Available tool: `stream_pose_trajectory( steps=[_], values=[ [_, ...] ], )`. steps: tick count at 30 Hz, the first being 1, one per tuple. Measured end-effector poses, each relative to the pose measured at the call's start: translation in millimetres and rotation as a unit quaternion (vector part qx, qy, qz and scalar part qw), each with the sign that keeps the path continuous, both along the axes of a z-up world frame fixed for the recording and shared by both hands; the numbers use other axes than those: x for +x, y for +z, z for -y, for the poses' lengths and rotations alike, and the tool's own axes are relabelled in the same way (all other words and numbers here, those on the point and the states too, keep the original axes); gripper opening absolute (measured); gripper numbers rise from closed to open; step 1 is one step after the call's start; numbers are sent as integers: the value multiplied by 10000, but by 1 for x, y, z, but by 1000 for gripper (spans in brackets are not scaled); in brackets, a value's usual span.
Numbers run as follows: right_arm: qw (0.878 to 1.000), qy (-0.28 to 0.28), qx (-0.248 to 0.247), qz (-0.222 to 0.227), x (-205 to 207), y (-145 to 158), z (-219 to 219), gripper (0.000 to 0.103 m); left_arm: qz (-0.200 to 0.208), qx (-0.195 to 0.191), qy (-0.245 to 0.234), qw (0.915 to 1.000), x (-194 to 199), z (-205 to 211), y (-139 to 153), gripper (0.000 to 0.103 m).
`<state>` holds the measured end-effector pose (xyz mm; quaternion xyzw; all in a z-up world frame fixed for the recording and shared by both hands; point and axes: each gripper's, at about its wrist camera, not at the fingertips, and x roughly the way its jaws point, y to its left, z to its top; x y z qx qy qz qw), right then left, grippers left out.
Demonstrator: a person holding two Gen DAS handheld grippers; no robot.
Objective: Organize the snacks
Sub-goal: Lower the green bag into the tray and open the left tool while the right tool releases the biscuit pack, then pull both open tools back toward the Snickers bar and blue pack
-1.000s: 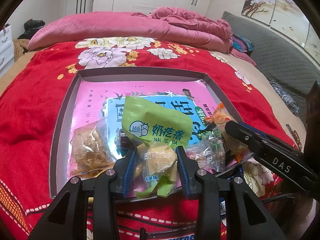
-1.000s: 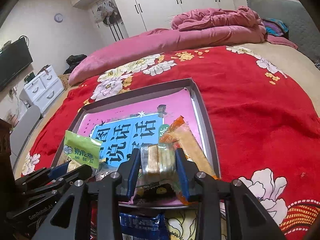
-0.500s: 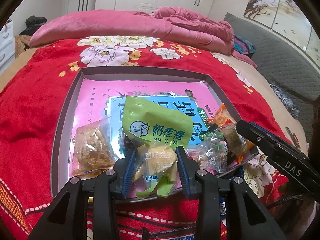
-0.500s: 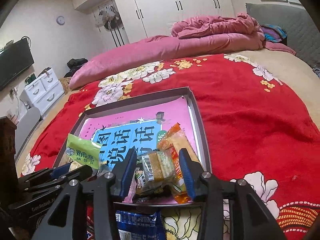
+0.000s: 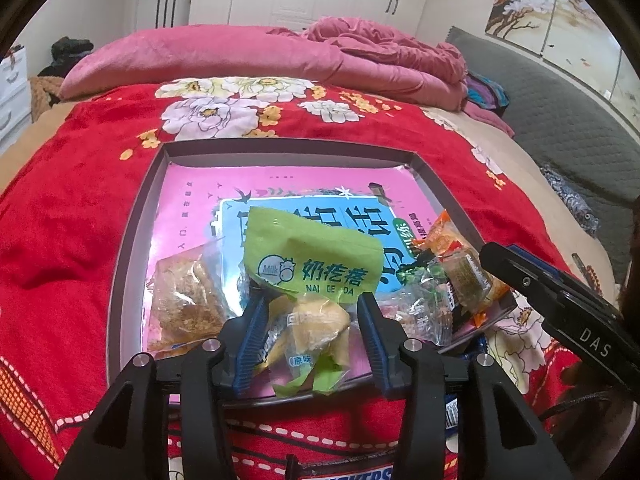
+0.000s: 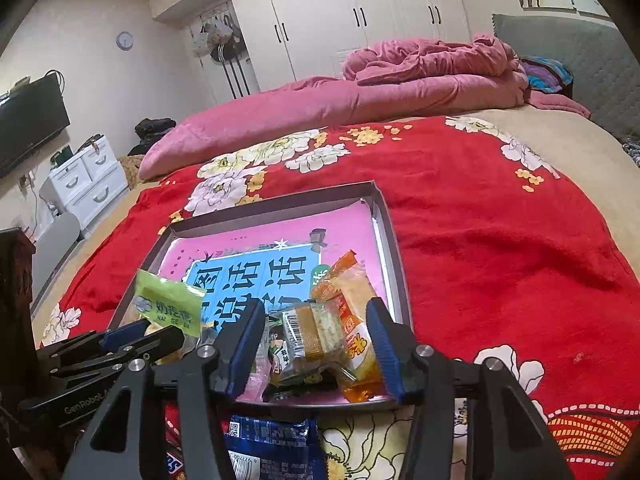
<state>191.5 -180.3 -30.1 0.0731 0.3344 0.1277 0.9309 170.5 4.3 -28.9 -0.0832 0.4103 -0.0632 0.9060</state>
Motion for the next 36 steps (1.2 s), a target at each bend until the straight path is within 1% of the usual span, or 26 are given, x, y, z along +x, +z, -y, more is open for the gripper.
stream_pose_trajectory(
  steps=[3,4,6,8,12,13,15,17,20,23,26,36],
  values=[
    [10000,-1,-6,4,0,0,0,54,9,35,-21,10000,0,1,1,49],
    [10000,-5,-5,12,0,1,1,54,15,30,-21,10000,-1,1,1,51],
    [10000,-2,-4,28,0,2,1,57,24,8,-11,10000,-1,0,2,55],
    [10000,-4,-28,41,-1,2,1,63,28,3,-6,10000,-2,0,2,57],
    [9999,45,-78,75,-2,3,-1,65,50,22,3,10000,-2,0,3,59],
    [9999,54,-98,86,-2,4,-2,65,62,32,11,10000,-3,0,4,64],
    [9998,75,-138,109,-3,4,-3,66,100,12,14,9999,-4,-1,6,69],
    [9998,88,-156,133,-4,5,-3,67,168,-28,3,9999,-7,-2,9,70],
    [9997,101,-133,166,-6,6,-2,70,237,10,34,9997,-11,-3,12,70],
    [9997,90,-131,188,-9,7,1,71,257,59,98,9996,-14,-6,15,70],
    [9997,66,-101,197,-11,8,3,72,282,10,146,9995,-18,-10,17,71],
    [9995,125,-102,258,-24,13,3,75,215,7,170,9996,-36,-19,20,71]
  ],
)
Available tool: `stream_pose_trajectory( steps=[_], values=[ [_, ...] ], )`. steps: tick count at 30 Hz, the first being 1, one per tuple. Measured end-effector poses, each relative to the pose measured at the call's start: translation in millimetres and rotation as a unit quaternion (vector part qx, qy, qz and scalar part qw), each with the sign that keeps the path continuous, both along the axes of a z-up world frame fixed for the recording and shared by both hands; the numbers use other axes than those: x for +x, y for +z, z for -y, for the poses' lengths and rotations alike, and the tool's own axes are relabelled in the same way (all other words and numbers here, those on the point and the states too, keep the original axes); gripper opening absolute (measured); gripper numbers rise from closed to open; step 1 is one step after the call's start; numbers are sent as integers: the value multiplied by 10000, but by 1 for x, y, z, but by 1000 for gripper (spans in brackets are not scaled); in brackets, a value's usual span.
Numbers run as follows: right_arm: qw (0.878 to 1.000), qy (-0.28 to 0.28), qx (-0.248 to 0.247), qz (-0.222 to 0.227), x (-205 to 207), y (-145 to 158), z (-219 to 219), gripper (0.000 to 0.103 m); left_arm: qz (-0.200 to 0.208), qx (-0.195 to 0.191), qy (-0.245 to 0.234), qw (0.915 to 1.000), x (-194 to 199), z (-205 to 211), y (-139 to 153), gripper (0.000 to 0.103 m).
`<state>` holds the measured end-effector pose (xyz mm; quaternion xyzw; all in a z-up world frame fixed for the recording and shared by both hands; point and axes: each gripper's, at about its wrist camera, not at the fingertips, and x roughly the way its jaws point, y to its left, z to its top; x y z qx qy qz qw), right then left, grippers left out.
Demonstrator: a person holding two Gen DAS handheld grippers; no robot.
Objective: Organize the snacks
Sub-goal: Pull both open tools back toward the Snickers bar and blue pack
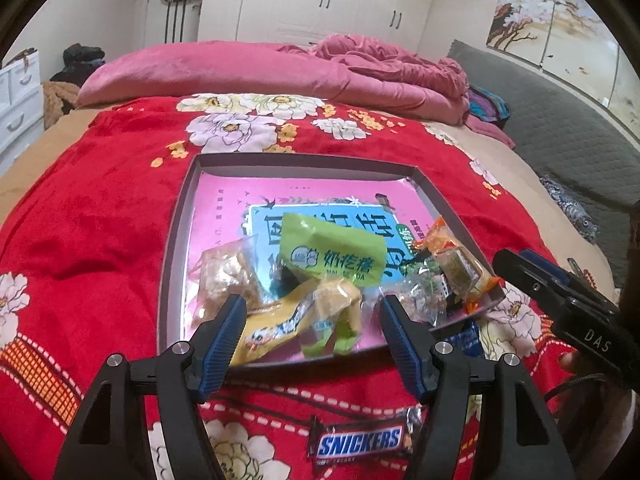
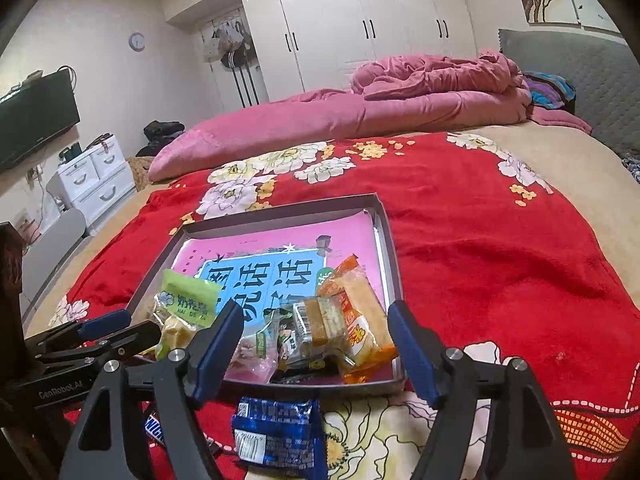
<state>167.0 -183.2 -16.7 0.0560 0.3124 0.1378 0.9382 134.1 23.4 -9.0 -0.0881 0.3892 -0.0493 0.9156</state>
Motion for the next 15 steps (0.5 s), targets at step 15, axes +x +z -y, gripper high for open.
stream_pose_trajectory(
  steps=[15],
  values=[
    [10000,3,80,-42,-16,1,7,83,-326,143,-249,9991,-27,10,-8,71]
  ],
)
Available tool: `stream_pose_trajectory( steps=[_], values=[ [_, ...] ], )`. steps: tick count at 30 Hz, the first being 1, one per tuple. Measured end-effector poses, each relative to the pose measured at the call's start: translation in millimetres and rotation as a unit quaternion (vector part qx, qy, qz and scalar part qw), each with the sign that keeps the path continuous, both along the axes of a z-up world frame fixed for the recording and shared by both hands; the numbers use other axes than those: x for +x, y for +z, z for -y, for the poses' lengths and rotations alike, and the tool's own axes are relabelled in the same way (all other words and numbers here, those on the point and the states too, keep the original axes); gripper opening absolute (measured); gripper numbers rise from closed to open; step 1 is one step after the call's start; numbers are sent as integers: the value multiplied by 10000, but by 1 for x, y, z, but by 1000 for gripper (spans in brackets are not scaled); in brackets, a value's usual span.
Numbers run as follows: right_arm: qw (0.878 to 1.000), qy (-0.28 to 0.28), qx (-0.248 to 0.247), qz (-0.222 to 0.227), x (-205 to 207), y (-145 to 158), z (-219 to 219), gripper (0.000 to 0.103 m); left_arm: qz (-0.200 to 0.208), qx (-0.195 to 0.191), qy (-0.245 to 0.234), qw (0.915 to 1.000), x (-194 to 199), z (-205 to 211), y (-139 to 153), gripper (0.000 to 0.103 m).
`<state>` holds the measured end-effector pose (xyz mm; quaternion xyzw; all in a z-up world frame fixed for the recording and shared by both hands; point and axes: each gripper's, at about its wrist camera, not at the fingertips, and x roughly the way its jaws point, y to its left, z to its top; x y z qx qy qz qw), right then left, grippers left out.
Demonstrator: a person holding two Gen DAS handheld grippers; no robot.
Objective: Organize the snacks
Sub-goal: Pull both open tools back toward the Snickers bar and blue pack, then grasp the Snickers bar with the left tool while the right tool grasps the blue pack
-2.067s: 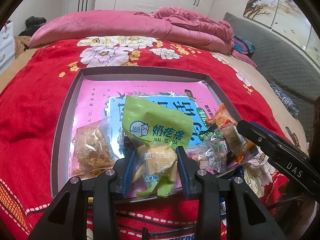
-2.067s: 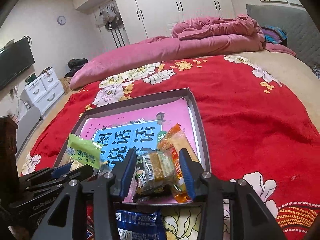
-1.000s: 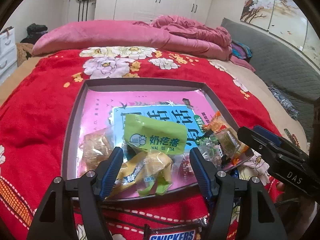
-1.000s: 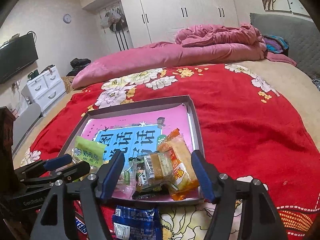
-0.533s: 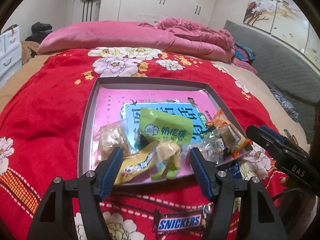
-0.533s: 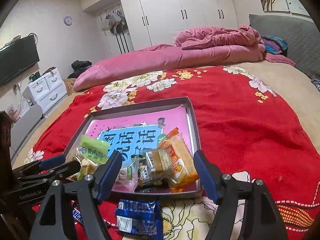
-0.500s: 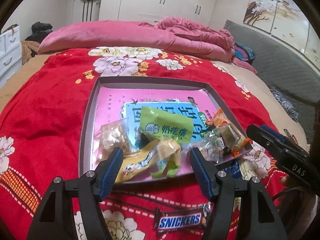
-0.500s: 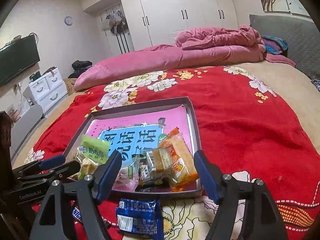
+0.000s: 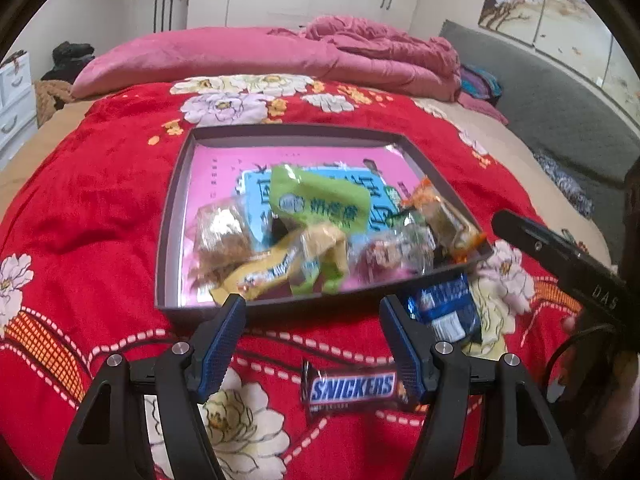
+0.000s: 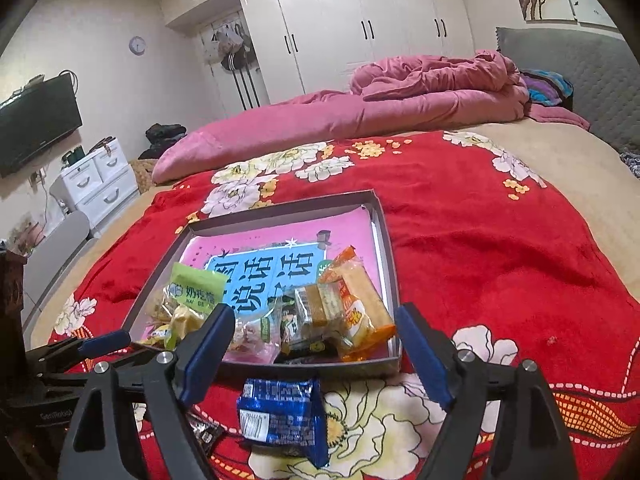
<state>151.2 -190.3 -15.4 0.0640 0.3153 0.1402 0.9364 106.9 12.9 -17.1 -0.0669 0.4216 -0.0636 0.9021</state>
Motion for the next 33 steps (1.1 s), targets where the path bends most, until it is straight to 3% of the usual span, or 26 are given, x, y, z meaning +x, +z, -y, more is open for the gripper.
stream_pose_trajectory(
  steps=[7,16,23,33],
  values=[
    [10000,53,-49,-58,-8,-2,0,83,-209,-110,-111,9997,-9,2,-5,71],
    [9995,181,-193,-193,-17,-8,-5,83,-477,37,-354,9982,-23,11,-15,71],
    [9984,193,-337,-408,-23,-16,-9,83,-676,-120,-415,9968,-24,18,-23,71],
    [9969,318,-419,-587,-28,-24,-12,83,-863,40,-416,9954,-19,32,-35,71]
  ],
)
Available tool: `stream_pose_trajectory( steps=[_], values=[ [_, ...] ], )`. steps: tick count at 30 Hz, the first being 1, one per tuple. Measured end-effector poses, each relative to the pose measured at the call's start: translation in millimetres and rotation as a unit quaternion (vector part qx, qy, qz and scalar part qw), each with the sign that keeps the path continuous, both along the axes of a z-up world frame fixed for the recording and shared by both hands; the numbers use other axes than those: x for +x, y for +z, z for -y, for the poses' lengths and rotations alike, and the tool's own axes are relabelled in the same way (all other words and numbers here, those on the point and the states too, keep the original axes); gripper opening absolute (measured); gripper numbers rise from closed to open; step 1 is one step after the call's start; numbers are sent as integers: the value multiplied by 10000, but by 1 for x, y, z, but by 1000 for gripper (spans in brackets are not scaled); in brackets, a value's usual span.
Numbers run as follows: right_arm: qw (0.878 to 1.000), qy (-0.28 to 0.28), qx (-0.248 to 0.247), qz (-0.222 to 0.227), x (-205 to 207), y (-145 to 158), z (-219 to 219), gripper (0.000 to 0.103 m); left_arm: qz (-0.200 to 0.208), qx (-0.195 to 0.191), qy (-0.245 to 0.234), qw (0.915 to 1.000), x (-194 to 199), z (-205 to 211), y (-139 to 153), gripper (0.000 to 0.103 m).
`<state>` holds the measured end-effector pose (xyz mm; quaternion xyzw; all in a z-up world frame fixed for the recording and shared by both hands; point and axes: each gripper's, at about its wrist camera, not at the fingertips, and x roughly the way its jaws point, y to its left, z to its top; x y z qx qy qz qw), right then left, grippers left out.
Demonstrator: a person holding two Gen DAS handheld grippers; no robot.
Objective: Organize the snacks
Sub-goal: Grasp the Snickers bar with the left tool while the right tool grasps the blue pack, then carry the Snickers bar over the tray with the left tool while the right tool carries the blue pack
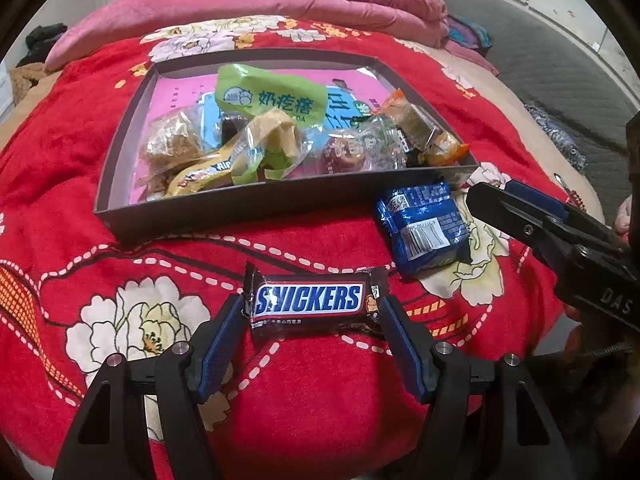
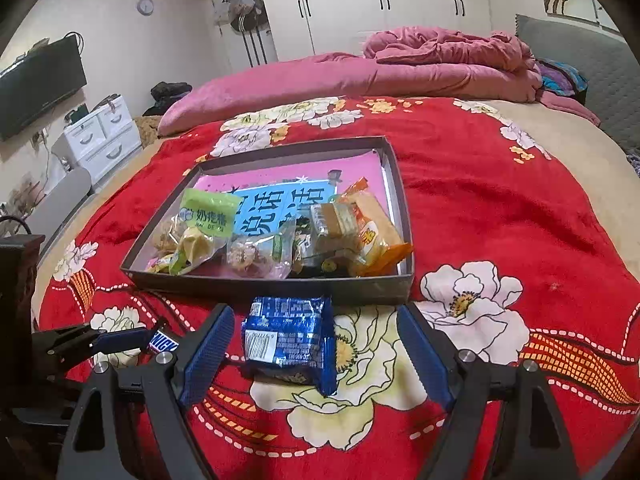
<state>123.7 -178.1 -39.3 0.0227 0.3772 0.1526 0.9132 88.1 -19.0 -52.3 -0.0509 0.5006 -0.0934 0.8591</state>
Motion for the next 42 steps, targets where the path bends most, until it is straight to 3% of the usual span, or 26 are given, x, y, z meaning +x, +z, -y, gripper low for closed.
stream_pose_trajectory(
  steps=[10,20,27,38,42],
  values=[
    [9988,124,-145,-442,11,-20,-11,83,-71,277,-45,9996,4,11,-11,71],
    [9961,139,21,-876,28,-40,-16,83,-165,-35,87,9998,8,-3,-16,71],
    [9943,351,-616,-797,32,-50,-37,83,-134,141,123,9997,9,-3,-19,70],
    [9941,483,-616,-745,30,-50,-40,62,-111,209,124,9996,10,-3,-18,70],
    [9943,470,-607,-744,31,-49,-39,61,-98,228,160,9996,11,-1,-18,70]
  ],
)
